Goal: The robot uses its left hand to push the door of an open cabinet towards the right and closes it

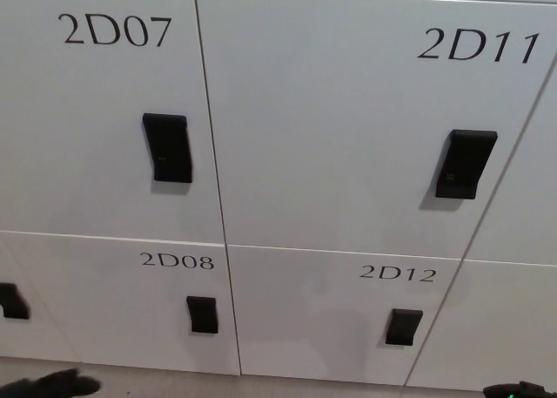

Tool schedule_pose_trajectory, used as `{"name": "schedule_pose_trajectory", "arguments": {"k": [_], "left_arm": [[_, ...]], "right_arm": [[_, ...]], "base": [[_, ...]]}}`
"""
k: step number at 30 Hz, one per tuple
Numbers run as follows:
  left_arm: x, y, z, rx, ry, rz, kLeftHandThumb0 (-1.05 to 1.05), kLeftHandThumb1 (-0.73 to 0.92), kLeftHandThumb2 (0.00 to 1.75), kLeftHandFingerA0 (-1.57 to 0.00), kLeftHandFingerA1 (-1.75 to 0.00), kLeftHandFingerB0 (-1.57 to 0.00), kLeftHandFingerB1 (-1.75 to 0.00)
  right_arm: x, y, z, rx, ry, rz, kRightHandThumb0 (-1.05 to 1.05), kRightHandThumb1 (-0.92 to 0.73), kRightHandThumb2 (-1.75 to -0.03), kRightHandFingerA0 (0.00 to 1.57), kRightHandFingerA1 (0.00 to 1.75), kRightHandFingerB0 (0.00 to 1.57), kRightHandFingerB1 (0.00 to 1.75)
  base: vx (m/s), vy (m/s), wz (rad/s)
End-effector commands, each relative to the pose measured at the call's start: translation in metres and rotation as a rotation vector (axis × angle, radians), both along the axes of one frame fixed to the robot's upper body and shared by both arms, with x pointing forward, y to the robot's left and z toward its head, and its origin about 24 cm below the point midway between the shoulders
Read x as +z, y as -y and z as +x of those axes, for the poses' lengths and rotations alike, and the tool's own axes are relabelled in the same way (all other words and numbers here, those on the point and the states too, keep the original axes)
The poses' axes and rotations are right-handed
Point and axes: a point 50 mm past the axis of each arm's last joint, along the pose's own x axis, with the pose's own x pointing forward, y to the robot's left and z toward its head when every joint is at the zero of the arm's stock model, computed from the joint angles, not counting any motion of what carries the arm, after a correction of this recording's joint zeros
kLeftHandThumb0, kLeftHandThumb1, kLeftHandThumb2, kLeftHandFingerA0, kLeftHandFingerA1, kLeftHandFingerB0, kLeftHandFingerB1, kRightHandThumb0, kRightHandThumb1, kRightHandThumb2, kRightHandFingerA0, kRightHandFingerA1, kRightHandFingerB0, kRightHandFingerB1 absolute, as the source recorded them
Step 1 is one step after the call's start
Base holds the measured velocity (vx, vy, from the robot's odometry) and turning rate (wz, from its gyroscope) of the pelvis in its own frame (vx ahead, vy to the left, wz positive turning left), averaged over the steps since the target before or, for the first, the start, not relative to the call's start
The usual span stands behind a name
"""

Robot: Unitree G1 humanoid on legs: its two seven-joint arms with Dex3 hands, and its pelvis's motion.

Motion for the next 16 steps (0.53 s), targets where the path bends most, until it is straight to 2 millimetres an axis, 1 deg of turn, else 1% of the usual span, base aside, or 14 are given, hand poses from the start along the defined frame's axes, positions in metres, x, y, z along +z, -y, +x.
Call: {"name": "schedule_pose_trajectory", "arguments": {"k": [1, 2, 3, 5, 6, 9, 11, 13, 16], "left_arm": [[-0.012, -0.038, -0.023, 0.327, 0.072, -0.041, -0.68, 0.71, 0.82, -0.56, -0.60, -0.53, -0.47], [-0.013, -0.039, -0.023, 0.335, 0.070, -0.034, -0.68, 0.71, 0.82, -0.56, -0.60, -0.53, -0.47], [-0.014, -0.040, -0.024, 0.351, 0.048, -0.028, -0.70, 0.74, 0.81, -0.50, -0.55, -0.48, -0.43], [-0.018, -0.044, -0.027, 0.401, 0.005, -0.036, -0.71, 0.74, 0.81, -0.50, -0.53, -0.47, -0.43], [-0.020, -0.046, -0.029, 0.425, -0.017, -0.061, -0.62, 0.88, 0.67, -0.50, -0.43, -0.45, -0.35], [-0.024, -0.051, -0.032, 0.493, -0.093, -0.103, -0.63, 0.88, 0.67, -0.52, -0.40, -0.44, -0.35], [-0.025, -0.052, -0.032, 0.502, -0.102, -0.105, -0.63, 0.88, 0.67, -0.52, -0.40, -0.44, -0.35], [-0.028, -0.053, -0.035, 0.532, -0.135, -0.138, -0.64, 0.89, 0.67, -0.47, -0.38, -0.39, -0.34], [-0.028, -0.053, -0.034, 0.538, -0.141, -0.146, -0.64, 0.89, 0.67, -0.47, -0.38, -0.39, -0.34]], "right_arm": [[-0.003, 0.004, -0.005, -0.018, -0.032, -0.037, -0.51, -0.70, -1.01, 0.36, 0.54, 0.24, 0.47], [-0.003, 0.004, -0.006, -0.021, -0.033, -0.035, -0.51, -0.70, -1.01, 0.36, 0.54, 0.24, 0.47], [-0.003, 0.004, -0.006, -0.023, -0.034, -0.034, -0.50, -0.70, -1.01, 0.36, 0.55, 0.24, 0.47], [-0.003, 0.004, -0.007, -0.021, -0.034, -0.037, -0.49, -0.70, -1.01, 0.36, 0.54, 0.24, 0.47], [-0.003, 0.004, -0.007, -0.020, -0.034, -0.038, -0.49, -0.69, -1.01, 0.37, 0.55, 0.24, 0.47], [-0.004, 0.004, -0.008, -0.020, -0.033, -0.040, -0.49, -0.69, -1.01, 0.37, 0.55, 0.24, 0.48], [-0.004, 0.004, -0.008, -0.020, -0.033, -0.040, -0.49, -0.69, -1.01, 0.37, 0.55, 0.24, 0.48], [-0.004, 0.005, -0.009, -0.012, -0.041, -0.048, -0.50, -0.69, -1.01, 0.37, 0.55, 0.25, 0.48], [-0.004, 0.005, -0.009, -0.010, -0.040, -0.052, -0.50, -0.69, -1.01, 0.37, 0.55, 0.25, 0.48]], "base": [[0.00, 0.000, 0.00], [0.00, 0.000, 0.00], [0.00, 0.000, 0.00], [0.00, 0.000, 0.00], [0.00, 0.000, 0.00], [0.00, 0.000, 0.00], [0.00, 0.000, 0.00], [0.00, 0.000, 0.00], [0.00, 0.000, 0.00]]}}
